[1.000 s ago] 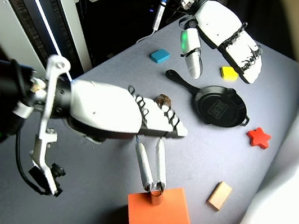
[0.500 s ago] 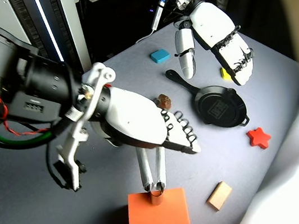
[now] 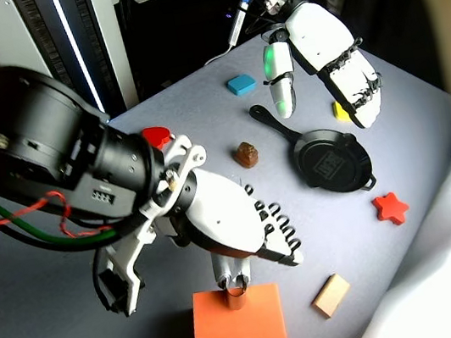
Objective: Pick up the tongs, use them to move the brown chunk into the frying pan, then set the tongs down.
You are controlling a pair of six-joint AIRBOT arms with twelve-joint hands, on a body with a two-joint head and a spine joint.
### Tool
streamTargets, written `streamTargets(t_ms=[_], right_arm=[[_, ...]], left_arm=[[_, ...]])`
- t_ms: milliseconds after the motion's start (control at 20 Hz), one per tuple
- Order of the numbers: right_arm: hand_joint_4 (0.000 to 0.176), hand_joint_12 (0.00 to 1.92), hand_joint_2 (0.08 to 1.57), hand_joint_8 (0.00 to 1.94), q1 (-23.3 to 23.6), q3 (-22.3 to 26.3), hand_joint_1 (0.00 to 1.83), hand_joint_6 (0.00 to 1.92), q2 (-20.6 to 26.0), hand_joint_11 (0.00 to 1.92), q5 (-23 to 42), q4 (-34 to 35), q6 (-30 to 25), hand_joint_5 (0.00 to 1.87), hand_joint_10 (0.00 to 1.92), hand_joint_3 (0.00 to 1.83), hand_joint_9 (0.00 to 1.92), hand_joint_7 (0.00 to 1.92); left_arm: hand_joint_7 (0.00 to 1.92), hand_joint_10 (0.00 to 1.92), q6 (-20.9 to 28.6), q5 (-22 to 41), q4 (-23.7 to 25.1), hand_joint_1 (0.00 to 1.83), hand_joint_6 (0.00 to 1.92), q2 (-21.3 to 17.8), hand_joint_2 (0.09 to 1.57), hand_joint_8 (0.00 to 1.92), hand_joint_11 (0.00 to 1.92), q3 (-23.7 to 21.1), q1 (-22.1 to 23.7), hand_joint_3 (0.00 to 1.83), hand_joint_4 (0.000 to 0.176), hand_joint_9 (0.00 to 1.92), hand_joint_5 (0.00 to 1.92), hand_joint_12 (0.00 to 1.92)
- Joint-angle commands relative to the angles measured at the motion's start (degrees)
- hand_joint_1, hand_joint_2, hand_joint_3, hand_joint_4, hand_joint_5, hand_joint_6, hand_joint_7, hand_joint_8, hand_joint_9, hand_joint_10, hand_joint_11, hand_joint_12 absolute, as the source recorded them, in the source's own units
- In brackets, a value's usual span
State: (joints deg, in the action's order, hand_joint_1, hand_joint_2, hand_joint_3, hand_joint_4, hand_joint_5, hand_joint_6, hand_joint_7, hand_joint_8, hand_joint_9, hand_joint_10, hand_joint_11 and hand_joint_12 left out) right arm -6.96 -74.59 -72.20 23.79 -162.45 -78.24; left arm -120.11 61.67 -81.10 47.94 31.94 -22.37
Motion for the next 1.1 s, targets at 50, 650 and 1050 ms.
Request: streamTargets(t_ms=[50, 650, 1050], right_arm=[[0.000, 0.00, 0.90, 0.00, -0.08, -1.12, 1.02, 0.00, -0.64, 0.00, -5.36, -0.45, 0.42, 0.00, 0.00, 0.00, 0.00, 0.00], [0.000, 0.00, 0.90, 0.00, -2.81, -5.61, 1.01, 0.00, -4.78, 0.00, -7.72, -0.39, 3.66, 0.00, 0.00, 0.00, 0.00, 0.00], [0.000, 0.00, 0.91, 0.00, -3.44, -6.92, 0.98, 0.00, -5.82, 0.00, -7.89, -0.38, 3.93, 0.00, 0.00, 0.00, 0.00, 0.00]], left_arm=[[0.08, 0.00, 0.02, 4.01, 4.60, 0.00, 0.00, -0.51, 1.24, 0.00, 0.00, -0.15, 0.62, 0.00, 0.004, 0.10, 0.00, 0.46], [0.12, 0.00, 0.30, 4.73, 4.60, 0.00, 0.00, -0.54, 1.23, 0.00, 0.00, -0.48, -0.23, 0.00, 0.008, 0.14, 0.00, 0.48], [0.11, 0.00, 0.54, 4.97, 3.84, 0.00, 0.00, -0.87, 1.24, 0.00, 0.00, -1.04, -0.69, 0.00, 0.004, 0.13, 0.01, 0.47]])
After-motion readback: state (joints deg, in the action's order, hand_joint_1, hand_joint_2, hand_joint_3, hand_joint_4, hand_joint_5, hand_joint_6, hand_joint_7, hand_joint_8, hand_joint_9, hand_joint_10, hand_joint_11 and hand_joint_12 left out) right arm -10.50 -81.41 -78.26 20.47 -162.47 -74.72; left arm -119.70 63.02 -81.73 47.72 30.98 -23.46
